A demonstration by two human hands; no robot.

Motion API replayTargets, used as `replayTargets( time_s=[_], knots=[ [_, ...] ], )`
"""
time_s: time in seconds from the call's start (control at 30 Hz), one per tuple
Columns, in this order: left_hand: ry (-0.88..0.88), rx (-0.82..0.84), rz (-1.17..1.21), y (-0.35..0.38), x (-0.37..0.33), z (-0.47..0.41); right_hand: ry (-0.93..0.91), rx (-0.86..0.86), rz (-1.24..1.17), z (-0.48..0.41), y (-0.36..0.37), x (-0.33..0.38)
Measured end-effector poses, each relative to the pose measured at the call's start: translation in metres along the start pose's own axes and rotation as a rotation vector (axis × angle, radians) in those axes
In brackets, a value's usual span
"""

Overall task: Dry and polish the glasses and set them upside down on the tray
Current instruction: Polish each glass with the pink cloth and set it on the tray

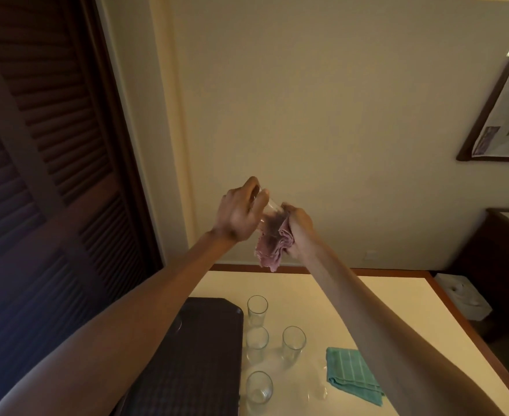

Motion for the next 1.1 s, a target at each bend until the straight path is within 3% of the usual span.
replayTargets(
  time_s=[0.1,0.17,0.23,0.37,0.43,0.5,0.6,0.63,0.67,0.73,0.83,0.9,0.97,1.1],
  knots=[
    [-0.503,0.141,0.105,0.018,0.021,-0.001,-0.226,-0.073,0.023,0.004,0.000,0.012],
    [-0.663,0.217,0.084,0.023,0.025,0.004,-0.305,-0.058,0.075,0.007,0.000,0.021],
    [-0.523,0.142,0.063,0.016,0.015,0.000,-0.217,-0.007,0.103,0.004,-0.001,0.023],
    [0.078,-0.083,0.022,-0.004,-0.016,0.006,0.017,0.155,0.114,0.007,-0.004,0.018],
    [0.171,-0.091,0.033,-0.002,-0.015,0.008,0.017,0.158,0.100,0.005,-0.005,0.018],
    [0.020,-0.062,0.087,0.006,-0.006,0.004,-0.049,0.106,0.088,0.000,-0.006,0.017],
    [-0.551,0.131,0.127,0.031,0.023,-0.003,-0.348,0.012,0.159,-0.004,-0.011,0.027],
    [-0.662,0.168,0.089,0.036,0.028,-0.001,-0.432,0.004,0.181,-0.003,-0.013,0.030],
    [-0.661,0.154,0.052,0.037,0.026,-0.002,-0.462,0.005,0.189,-0.003,-0.014,0.031],
    [-0.453,0.037,0.023,0.033,0.012,-0.004,-0.321,0.011,0.177,-0.015,-0.021,0.025],
    [0.033,-0.129,0.020,0.024,-0.012,0.005,0.038,0.137,0.159,-0.018,-0.025,0.009],
    [0.158,-0.125,0.001,0.031,-0.009,0.008,0.086,0.190,0.207,-0.018,-0.029,0.005],
    [0.050,-0.115,0.020,0.039,0.000,0.006,0.043,0.148,0.209,-0.026,-0.034,0.000],
    [-0.602,0.038,0.189,0.068,0.031,0.005,-0.290,0.062,0.246,-0.044,-0.039,0.001]
  ],
)
Point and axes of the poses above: each hand's wrist, its own z-axis away from the middle knuckle, its own y-axis out of the palm, x = y × z, the point moved 8 cm from there along -z, towards the middle knuckle, and after that the axes turned 11 degrees about -y, right-handed, at the moved point
